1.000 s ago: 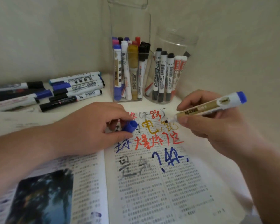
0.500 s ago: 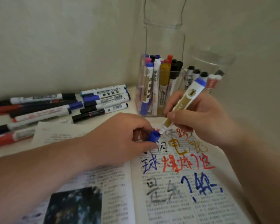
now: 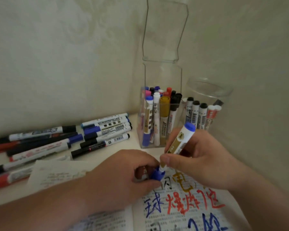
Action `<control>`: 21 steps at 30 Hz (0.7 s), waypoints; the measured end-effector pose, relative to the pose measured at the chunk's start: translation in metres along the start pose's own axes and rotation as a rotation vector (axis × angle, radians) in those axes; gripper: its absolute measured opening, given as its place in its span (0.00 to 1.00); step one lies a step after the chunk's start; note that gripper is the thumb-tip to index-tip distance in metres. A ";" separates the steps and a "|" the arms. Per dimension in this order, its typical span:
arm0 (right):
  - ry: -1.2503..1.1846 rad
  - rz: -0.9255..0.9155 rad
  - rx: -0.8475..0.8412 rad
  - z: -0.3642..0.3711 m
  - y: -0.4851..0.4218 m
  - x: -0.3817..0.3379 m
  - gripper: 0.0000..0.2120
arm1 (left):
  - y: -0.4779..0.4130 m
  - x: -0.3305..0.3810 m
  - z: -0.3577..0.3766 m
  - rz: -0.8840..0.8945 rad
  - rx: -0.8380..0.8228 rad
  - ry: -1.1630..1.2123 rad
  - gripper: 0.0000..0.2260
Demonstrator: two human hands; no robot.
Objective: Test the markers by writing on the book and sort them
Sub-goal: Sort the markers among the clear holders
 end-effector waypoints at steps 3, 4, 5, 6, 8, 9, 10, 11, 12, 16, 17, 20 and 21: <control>0.027 0.013 -0.026 0.001 0.001 -0.003 0.08 | 0.001 0.000 -0.001 0.008 -0.001 0.016 0.10; 0.063 0.021 -0.047 0.002 0.001 -0.005 0.08 | 0.001 0.000 -0.001 -0.001 0.000 0.037 0.09; 0.084 0.032 -0.067 0.004 0.001 -0.006 0.08 | 0.002 0.000 -0.001 -0.008 0.000 0.056 0.09; 0.087 0.039 -0.083 0.005 0.002 -0.008 0.08 | 0.002 0.000 -0.001 -0.012 0.000 0.069 0.08; 0.080 0.034 -0.098 0.006 0.004 -0.011 0.07 | 0.002 0.001 -0.002 -0.019 0.002 0.113 0.06; 0.076 0.028 -0.101 0.006 0.005 -0.012 0.07 | 0.002 0.002 -0.002 -0.021 0.002 0.143 0.05; 0.073 0.023 -0.104 0.006 0.006 -0.013 0.07 | 0.001 0.002 -0.002 -0.019 0.002 0.164 0.05; 0.077 0.018 -0.101 0.006 0.007 -0.013 0.06 | 0.001 0.002 -0.003 -0.015 0.002 0.176 0.06; 0.084 0.015 -0.093 0.007 0.007 -0.013 0.06 | 0.001 0.002 -0.002 -0.012 -0.001 0.180 0.06; 0.142 0.046 -0.061 0.008 0.007 -0.011 0.06 | 0.000 0.001 -0.001 0.004 -0.021 0.165 0.07; 0.154 0.059 -0.060 0.009 0.007 -0.011 0.06 | 0.000 0.001 -0.001 0.013 -0.018 0.158 0.08; 0.137 0.096 -0.077 0.010 0.006 -0.012 0.03 | 0.001 0.000 -0.001 0.031 -0.001 0.144 0.08; 0.130 0.111 -0.088 0.011 0.005 -0.012 0.03 | 0.001 0.000 -0.001 0.028 0.001 0.148 0.08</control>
Point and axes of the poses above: each hand's wrist, its own y-axis away from the middle knuckle, its own z-axis out of the palm, x = y × z, the point moved 3 cm from there along -y, towards the middle knuckle, and after that the axes turned 5 degrees about z, right-handed, at the moved point
